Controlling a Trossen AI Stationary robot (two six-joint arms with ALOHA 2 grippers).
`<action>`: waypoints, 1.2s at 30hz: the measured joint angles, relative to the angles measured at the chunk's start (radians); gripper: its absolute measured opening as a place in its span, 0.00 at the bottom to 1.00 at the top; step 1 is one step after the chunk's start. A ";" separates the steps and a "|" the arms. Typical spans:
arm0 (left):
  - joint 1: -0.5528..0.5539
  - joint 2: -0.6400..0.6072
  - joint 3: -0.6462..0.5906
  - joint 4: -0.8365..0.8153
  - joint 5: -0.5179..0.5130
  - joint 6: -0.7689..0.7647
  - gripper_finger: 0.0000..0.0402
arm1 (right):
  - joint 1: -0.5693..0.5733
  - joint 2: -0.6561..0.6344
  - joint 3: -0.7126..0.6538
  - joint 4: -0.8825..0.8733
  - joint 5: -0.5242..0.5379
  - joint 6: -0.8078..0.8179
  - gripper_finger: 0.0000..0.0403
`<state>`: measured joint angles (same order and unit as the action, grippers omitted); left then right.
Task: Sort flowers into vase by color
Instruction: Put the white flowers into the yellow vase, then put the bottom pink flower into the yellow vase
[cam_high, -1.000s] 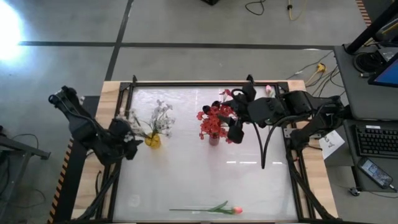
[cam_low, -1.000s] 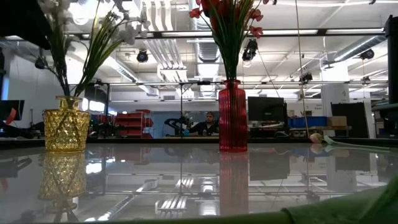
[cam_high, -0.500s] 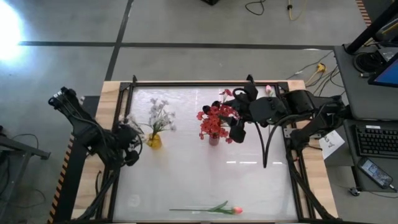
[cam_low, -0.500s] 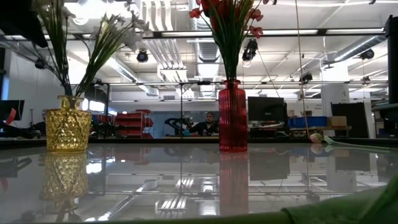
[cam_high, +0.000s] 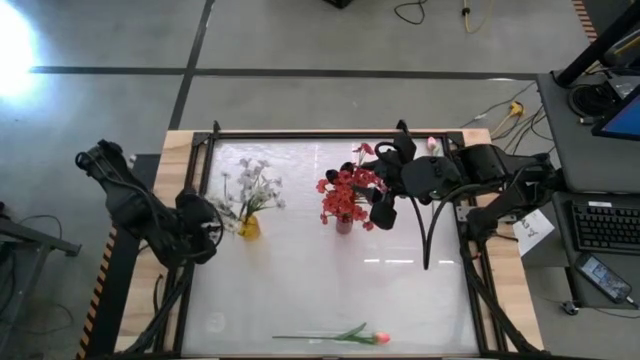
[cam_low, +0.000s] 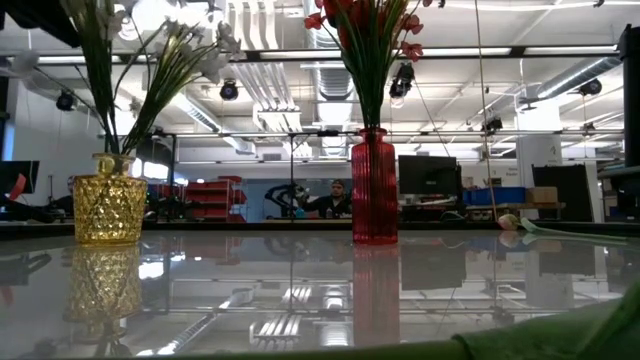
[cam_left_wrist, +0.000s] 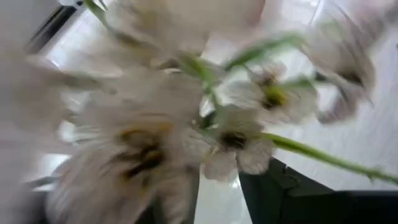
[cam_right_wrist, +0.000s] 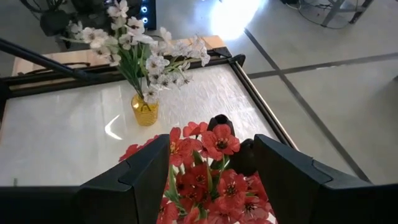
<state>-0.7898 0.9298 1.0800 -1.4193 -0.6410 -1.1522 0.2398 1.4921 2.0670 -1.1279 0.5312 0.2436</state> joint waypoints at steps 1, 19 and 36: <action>0.000 0.000 0.013 -0.008 0.004 0.004 0.25 | 0.000 0.000 0.000 -0.001 0.000 0.001 0.56; 0.003 0.006 0.314 -0.153 0.024 0.227 0.28 | 0.000 -0.013 0.001 -0.051 -0.016 0.059 0.56; 0.014 0.061 0.521 0.433 -0.293 0.666 0.28 | 0.104 0.004 -0.042 -0.187 -0.133 0.137 0.56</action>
<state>-0.7755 0.9905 1.6005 -0.9860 -0.9343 -0.4864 0.3434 1.4960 2.0247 -1.3149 0.3987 0.3810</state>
